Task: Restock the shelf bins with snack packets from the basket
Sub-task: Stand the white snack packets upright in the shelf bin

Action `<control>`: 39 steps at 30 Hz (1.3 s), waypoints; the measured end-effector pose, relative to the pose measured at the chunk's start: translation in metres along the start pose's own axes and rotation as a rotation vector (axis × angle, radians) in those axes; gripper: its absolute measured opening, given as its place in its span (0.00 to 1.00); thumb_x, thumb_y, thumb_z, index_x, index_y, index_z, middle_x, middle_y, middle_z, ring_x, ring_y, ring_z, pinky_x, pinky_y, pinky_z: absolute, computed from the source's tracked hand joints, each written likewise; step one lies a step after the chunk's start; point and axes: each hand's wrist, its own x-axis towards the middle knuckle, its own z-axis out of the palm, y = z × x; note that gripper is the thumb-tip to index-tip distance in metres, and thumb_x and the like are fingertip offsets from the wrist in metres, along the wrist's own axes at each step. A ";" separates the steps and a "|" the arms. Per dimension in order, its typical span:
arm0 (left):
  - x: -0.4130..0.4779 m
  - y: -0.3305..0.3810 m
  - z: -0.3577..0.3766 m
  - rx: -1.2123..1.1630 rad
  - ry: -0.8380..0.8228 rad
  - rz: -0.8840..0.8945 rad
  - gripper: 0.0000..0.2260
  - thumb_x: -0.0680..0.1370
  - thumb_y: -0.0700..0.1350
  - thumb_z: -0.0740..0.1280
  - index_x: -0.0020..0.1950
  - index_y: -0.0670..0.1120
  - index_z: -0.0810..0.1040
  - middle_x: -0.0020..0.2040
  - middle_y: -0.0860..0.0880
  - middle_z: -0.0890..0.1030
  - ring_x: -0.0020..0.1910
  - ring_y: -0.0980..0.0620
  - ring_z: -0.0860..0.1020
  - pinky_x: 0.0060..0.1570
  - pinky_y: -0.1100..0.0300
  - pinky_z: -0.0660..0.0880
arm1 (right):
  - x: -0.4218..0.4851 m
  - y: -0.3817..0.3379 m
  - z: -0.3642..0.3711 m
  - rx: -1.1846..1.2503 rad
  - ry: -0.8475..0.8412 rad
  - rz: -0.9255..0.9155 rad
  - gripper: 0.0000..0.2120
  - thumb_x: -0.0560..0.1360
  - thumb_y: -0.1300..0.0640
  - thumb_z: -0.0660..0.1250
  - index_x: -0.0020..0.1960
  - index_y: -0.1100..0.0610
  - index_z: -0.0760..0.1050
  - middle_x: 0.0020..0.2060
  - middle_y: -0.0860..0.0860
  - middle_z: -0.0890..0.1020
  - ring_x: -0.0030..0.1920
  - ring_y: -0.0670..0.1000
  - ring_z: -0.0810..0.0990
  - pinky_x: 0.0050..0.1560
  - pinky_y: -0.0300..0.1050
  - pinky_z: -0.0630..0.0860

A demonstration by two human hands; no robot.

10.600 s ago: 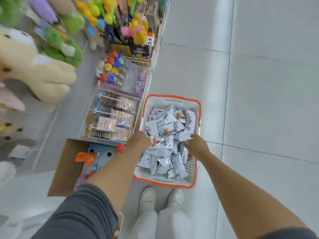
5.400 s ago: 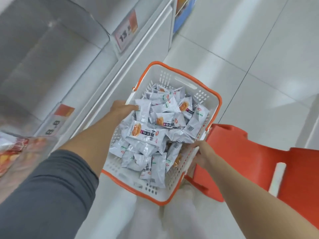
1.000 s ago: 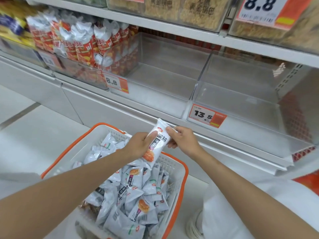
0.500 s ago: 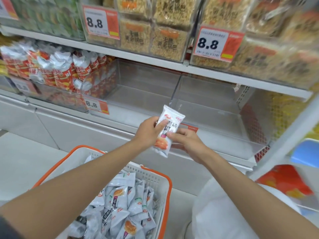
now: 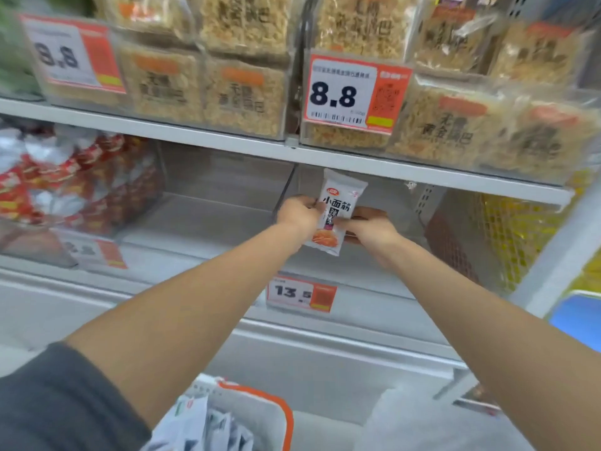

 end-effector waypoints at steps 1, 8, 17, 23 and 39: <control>0.012 -0.004 0.007 0.007 0.000 -0.019 0.14 0.80 0.45 0.65 0.62 0.39 0.78 0.60 0.41 0.80 0.58 0.43 0.78 0.59 0.53 0.74 | 0.016 0.005 0.000 -0.022 0.008 0.002 0.09 0.74 0.69 0.70 0.54 0.64 0.78 0.48 0.57 0.83 0.40 0.50 0.82 0.34 0.35 0.80; 0.074 -0.038 0.045 0.021 0.130 -0.036 0.10 0.80 0.43 0.65 0.54 0.38 0.82 0.52 0.41 0.83 0.51 0.43 0.81 0.49 0.57 0.76 | 0.117 0.045 -0.002 -0.221 0.006 -0.049 0.12 0.73 0.66 0.72 0.56 0.62 0.81 0.53 0.58 0.84 0.51 0.55 0.84 0.55 0.51 0.80; 0.096 -0.056 0.058 0.105 0.194 0.016 0.08 0.80 0.40 0.65 0.55 0.40 0.81 0.46 0.48 0.82 0.32 0.56 0.77 0.28 0.74 0.69 | 0.151 0.055 0.011 -0.374 0.145 -0.132 0.09 0.70 0.60 0.74 0.50 0.58 0.85 0.47 0.56 0.86 0.47 0.54 0.84 0.51 0.55 0.81; 0.100 -0.066 0.060 0.383 0.152 -0.099 0.16 0.82 0.49 0.60 0.60 0.39 0.79 0.58 0.40 0.81 0.58 0.42 0.78 0.47 0.60 0.68 | 0.148 0.060 0.011 -0.337 0.142 -0.167 0.10 0.68 0.60 0.75 0.49 0.56 0.85 0.47 0.53 0.86 0.47 0.51 0.85 0.52 0.55 0.81; 0.089 -0.069 0.058 -0.011 0.125 -0.299 0.21 0.82 0.55 0.59 0.59 0.39 0.79 0.56 0.39 0.82 0.51 0.40 0.80 0.43 0.57 0.72 | 0.151 0.069 0.005 -0.197 0.079 -0.105 0.13 0.65 0.68 0.75 0.31 0.50 0.83 0.43 0.55 0.86 0.47 0.57 0.85 0.54 0.59 0.80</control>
